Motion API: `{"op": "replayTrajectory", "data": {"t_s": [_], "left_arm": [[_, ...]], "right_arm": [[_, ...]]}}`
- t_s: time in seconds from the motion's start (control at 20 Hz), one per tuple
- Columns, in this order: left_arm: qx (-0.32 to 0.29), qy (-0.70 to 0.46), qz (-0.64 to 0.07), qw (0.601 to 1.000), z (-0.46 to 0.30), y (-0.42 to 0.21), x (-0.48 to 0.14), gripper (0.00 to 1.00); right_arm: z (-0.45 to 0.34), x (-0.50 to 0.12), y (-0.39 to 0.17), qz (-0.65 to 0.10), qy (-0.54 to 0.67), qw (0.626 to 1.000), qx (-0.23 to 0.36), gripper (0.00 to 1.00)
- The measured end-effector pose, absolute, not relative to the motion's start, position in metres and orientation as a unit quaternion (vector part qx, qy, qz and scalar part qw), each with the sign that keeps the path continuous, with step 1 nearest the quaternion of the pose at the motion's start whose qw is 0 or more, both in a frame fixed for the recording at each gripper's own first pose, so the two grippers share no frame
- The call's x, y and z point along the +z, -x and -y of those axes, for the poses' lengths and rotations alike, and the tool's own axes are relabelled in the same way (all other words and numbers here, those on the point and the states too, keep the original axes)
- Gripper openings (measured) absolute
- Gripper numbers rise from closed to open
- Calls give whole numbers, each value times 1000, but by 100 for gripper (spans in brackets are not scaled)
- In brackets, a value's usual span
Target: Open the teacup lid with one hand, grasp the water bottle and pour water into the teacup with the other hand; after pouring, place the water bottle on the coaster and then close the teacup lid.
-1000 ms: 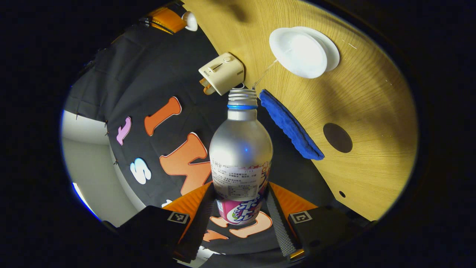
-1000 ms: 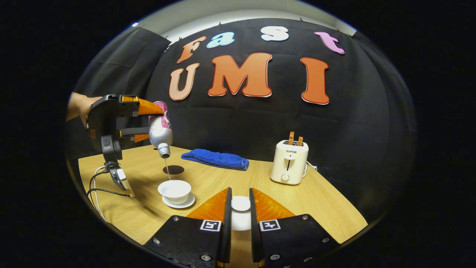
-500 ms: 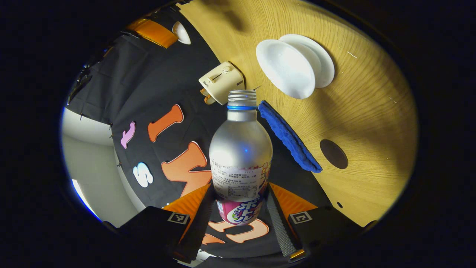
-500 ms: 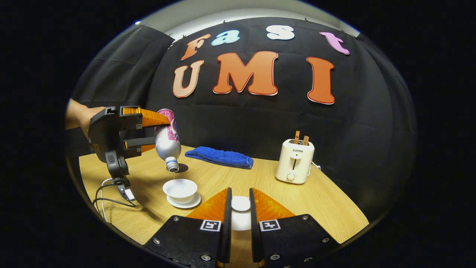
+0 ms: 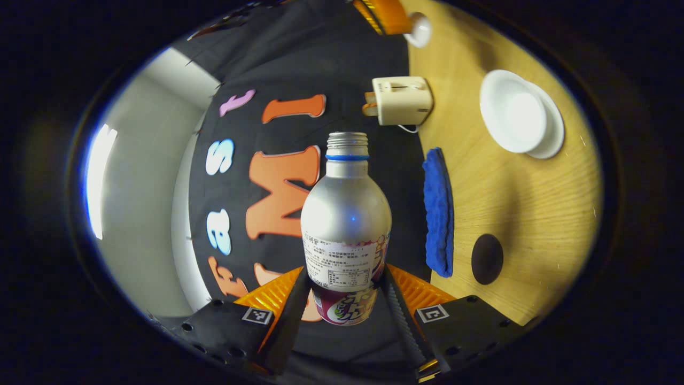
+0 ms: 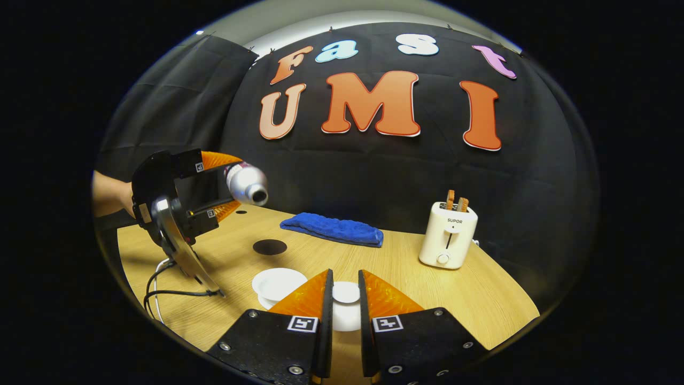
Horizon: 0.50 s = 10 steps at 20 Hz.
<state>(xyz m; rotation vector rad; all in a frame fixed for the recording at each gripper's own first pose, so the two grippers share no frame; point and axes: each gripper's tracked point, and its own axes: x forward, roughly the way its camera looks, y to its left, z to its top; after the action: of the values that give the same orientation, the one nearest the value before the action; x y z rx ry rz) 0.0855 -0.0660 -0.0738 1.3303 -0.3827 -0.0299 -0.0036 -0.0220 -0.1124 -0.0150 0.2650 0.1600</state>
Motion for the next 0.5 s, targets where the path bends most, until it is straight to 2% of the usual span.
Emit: {"op": "replayTrajectory", "data": {"t_s": [0.2,0.25,0.3,0.35,0.4,0.5], "left_arm": [[12,-477,186,859,37,-88,-63,82],[14,-433,182,883,31,-89,-62,86],[15,-389,176,904,28,-94,-58,82],[12,-343,171,924,27,-100,-52,78],[12,-298,164,940,25,-106,-45,82],[-4,-213,140,967,27,-116,-37,82]], "right_arm": [[1,-113,-10,-141,-1,987,82,23],[-4,-113,-13,-141,-1,987,83,23],[-7,-113,-15,-142,-2,986,84,23],[-10,-113,-17,-142,-3,986,85,23],[-14,-112,-17,-144,-5,986,88,23],[-19,-111,-23,-142,-5,986,89,23]]}}
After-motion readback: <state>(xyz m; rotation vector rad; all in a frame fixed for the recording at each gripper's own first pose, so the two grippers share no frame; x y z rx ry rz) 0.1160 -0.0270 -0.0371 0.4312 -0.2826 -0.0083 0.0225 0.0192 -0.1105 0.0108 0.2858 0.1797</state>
